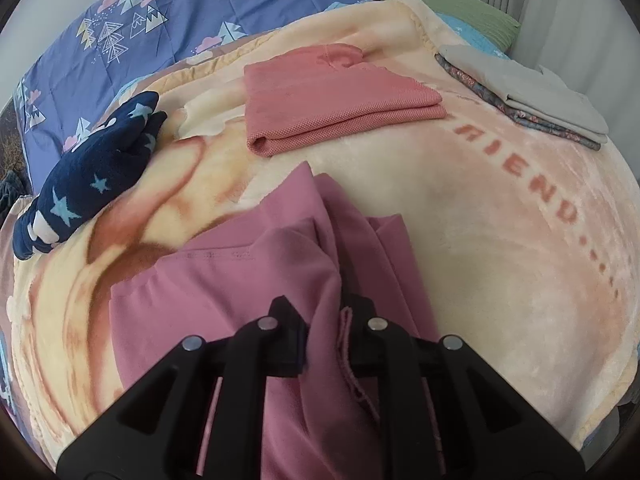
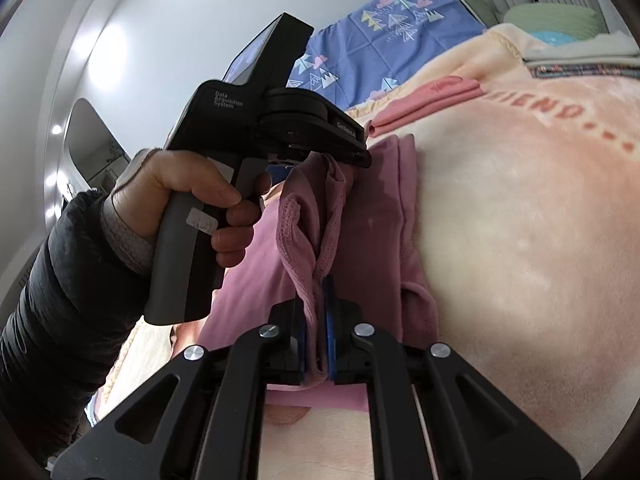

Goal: Fold small clothes

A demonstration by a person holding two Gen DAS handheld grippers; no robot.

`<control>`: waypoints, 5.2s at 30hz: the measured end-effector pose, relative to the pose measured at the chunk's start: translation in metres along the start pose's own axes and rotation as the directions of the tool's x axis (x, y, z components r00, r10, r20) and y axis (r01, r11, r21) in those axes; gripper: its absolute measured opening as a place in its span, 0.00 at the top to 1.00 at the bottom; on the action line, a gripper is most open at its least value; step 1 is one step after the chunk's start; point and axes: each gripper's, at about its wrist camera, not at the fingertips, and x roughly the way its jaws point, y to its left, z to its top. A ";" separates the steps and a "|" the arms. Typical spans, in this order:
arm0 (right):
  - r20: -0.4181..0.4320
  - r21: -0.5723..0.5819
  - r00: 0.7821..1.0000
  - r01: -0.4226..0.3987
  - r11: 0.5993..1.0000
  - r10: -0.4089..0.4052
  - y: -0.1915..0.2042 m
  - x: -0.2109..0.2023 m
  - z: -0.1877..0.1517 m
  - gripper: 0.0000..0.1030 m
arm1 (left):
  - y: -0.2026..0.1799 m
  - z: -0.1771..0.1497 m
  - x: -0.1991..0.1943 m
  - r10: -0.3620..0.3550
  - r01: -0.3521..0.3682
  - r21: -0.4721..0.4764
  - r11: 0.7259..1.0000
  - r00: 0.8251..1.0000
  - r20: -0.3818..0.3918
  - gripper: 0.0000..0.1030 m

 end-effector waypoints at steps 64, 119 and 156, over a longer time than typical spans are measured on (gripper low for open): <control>-0.239 -0.130 0.962 0.105 0.986 -0.134 -0.041 0.024 0.008 1.00 | 0.033 -0.250 -0.095 -0.055 0.047 0.052 0.998 0.987 0.154 0.91; -0.057 -0.365 0.949 0.270 0.891 -0.311 -0.022 0.081 0.075 0.88 | 0.000 -0.223 -0.076 -0.137 0.121 0.083 0.989 0.961 0.241 0.49; -0.258 0.019 0.965 -0.051 0.999 0.054 -0.083 0.079 0.091 0.40 | 0.116 -0.158 -0.041 -0.178 0.218 -0.220 0.951 0.966 0.188 0.27</control>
